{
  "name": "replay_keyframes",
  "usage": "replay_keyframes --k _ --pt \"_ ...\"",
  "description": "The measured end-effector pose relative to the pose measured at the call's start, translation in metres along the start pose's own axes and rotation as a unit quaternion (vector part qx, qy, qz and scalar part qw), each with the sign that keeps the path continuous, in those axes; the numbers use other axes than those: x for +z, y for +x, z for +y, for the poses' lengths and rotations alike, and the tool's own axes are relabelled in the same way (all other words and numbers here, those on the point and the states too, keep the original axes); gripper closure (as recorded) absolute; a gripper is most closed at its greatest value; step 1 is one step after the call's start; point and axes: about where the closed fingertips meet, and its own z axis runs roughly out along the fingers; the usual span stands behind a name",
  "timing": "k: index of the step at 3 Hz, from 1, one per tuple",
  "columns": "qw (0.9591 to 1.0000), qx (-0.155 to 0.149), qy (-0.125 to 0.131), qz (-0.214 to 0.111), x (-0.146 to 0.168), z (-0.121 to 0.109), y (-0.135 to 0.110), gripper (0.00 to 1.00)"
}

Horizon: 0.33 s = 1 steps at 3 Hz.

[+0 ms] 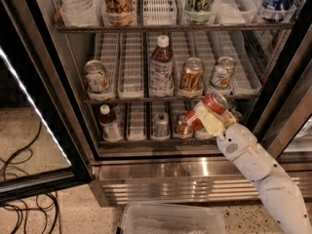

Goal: Pick coke can from bottom shelf of fridge

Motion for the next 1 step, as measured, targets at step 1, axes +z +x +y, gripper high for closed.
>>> replay_keyframes --k 1 --pt "0.9994 -0.003 -0.02 0.03 0.0008 0.0121 0.013 1.0"
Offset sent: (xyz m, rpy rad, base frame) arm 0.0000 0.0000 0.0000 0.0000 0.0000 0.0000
